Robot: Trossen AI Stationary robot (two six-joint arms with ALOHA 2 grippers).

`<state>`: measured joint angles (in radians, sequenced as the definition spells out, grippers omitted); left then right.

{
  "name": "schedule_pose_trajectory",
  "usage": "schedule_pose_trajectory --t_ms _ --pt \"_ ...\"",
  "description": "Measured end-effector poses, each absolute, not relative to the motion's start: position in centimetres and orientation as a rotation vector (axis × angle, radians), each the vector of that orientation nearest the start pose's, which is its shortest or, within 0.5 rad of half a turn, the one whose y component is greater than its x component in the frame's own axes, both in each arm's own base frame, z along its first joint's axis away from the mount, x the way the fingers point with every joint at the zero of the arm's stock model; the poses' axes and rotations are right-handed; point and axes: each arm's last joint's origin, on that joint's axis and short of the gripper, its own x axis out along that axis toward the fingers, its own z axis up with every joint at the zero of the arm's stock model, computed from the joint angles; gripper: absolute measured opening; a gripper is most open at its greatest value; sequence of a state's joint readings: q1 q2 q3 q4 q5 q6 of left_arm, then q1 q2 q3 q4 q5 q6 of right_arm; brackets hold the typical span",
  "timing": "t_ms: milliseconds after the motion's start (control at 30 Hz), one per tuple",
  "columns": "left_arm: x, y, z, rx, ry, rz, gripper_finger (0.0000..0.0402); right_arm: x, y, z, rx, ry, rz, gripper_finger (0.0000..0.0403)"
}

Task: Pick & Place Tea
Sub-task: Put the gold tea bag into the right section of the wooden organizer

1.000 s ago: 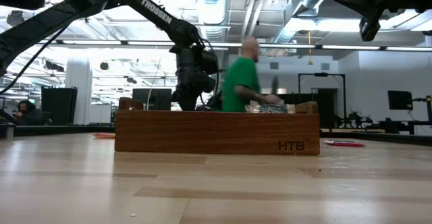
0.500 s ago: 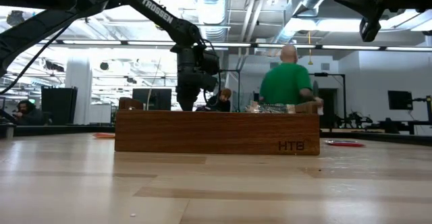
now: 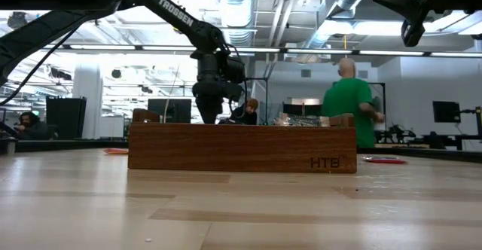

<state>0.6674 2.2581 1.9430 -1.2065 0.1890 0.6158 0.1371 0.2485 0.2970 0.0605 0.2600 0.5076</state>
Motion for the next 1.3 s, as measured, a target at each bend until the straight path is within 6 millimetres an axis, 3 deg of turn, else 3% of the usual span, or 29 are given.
schedule_pose_trajectory --t_ms 500,733,1300 --pt "35.5 27.2 19.2 -0.11 1.389 -0.046 0.0076 10.1 0.6 25.1 0.527 -0.136 -0.093 0.0107" --pt "35.9 27.4 17.1 -0.15 1.433 -0.032 0.0076 10.1 0.6 25.1 0.527 -0.136 -0.093 0.0107" --pt "36.1 27.5 17.1 -0.153 1.418 -0.019 0.0076 10.1 0.6 25.1 0.526 -0.136 -0.092 0.0107"
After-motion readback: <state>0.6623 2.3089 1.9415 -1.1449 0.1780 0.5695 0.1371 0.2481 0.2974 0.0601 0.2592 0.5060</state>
